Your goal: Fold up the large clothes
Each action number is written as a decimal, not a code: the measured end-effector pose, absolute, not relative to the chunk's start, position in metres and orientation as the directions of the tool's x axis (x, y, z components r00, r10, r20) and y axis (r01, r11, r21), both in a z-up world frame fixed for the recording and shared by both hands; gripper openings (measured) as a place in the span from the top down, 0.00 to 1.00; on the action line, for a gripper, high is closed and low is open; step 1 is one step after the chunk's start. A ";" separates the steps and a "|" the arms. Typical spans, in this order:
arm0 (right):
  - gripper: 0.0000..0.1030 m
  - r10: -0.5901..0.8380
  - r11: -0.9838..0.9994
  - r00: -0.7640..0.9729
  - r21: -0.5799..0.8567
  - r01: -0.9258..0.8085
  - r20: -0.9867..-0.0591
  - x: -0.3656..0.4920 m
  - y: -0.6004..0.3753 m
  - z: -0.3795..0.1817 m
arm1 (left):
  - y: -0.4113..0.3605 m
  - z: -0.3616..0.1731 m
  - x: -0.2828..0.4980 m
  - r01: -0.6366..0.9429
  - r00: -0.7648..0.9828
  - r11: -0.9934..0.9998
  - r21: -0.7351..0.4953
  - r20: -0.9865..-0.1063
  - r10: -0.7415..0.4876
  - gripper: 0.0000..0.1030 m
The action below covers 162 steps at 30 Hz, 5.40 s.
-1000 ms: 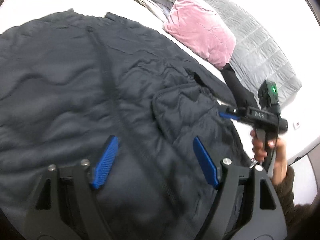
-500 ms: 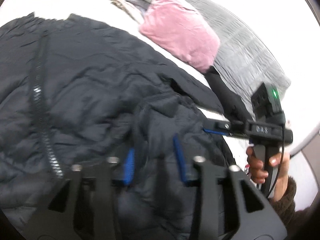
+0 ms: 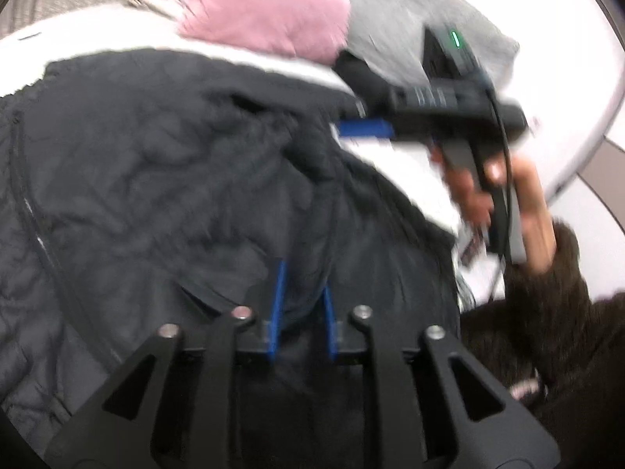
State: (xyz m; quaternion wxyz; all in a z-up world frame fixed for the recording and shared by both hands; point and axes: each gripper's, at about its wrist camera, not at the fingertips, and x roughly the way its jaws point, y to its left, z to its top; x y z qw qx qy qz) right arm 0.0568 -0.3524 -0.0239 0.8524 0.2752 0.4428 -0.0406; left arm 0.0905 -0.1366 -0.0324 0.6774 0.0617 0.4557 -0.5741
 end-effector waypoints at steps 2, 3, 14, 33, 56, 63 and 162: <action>0.43 0.173 0.848 0.609 0.432 0.308 -0.774 0.056 -0.354 -0.021 | -0.133 -0.034 0.081 0.850 -0.119 0.301 -0.432 -0.715 -0.689 0.80; 0.43 0.174 0.847 0.612 0.434 0.306 -0.771 0.055 -0.355 -0.020 | -0.131 -0.033 0.076 0.859 -0.138 0.281 -0.428 -0.721 -0.679 0.80; 0.43 0.170 0.845 0.688 0.464 0.267 -0.706 0.053 -0.351 -0.005 | -0.098 0.010 0.099 0.815 0.029 0.330 -0.476 -0.535 -0.844 0.52; 0.43 0.287 0.899 0.422 0.394 0.191 -0.860 0.058 -0.341 -0.060 | -0.129 -0.065 0.066 0.846 -0.060 0.405 -0.348 -0.816 -0.575 0.44; 0.29 -0.068 0.299 0.715 0.669 0.680 -0.696 -0.004 -0.561 -0.091 | -0.047 -0.040 0.148 0.425 0.357 0.828 -0.365 -0.773 -0.524 0.15; 0.29 -0.124 0.286 0.756 0.707 0.647 -0.642 0.011 -0.573 -0.093 | -0.033 -0.048 0.162 0.348 0.388 0.859 -0.376 -0.777 -0.497 0.15; 0.32 -0.015 0.858 0.615 0.305 0.413 -0.789 0.145 -0.385 -0.057 | -0.047 -0.005 0.307 0.048 0.643 0.999 0.000 -0.765 -0.031 0.70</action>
